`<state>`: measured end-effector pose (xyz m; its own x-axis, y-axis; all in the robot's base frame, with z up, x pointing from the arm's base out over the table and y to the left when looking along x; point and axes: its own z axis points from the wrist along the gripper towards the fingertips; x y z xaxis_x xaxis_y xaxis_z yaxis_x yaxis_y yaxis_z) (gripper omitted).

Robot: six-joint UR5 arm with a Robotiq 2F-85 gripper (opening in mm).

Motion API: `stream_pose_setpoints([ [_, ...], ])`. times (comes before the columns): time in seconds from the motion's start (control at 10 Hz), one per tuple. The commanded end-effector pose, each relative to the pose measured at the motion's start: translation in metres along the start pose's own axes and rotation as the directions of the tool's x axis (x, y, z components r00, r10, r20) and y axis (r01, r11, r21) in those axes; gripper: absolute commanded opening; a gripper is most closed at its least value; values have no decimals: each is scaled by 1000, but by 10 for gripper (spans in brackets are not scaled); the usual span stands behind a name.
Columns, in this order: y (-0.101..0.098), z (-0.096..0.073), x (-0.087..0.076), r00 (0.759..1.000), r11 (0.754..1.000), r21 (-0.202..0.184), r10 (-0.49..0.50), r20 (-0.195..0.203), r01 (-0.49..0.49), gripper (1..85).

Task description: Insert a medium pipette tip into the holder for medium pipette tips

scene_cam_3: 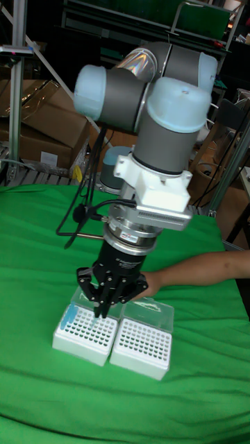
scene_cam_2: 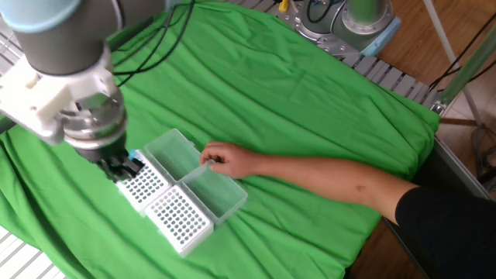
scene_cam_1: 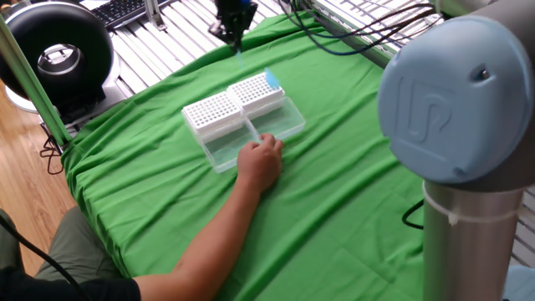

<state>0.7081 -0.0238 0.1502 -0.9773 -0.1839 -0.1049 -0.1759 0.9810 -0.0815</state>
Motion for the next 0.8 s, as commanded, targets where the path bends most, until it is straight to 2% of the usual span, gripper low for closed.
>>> stream_pose_setpoints([
  [0.0,-27,13,7,997,998,-4,-61,39,62,10],
  [0.4,-30,24,14,996,997,-18,-67,56,69,10],
  [0.7,-23,29,27,998,999,-33,-41,54,43,10],
])
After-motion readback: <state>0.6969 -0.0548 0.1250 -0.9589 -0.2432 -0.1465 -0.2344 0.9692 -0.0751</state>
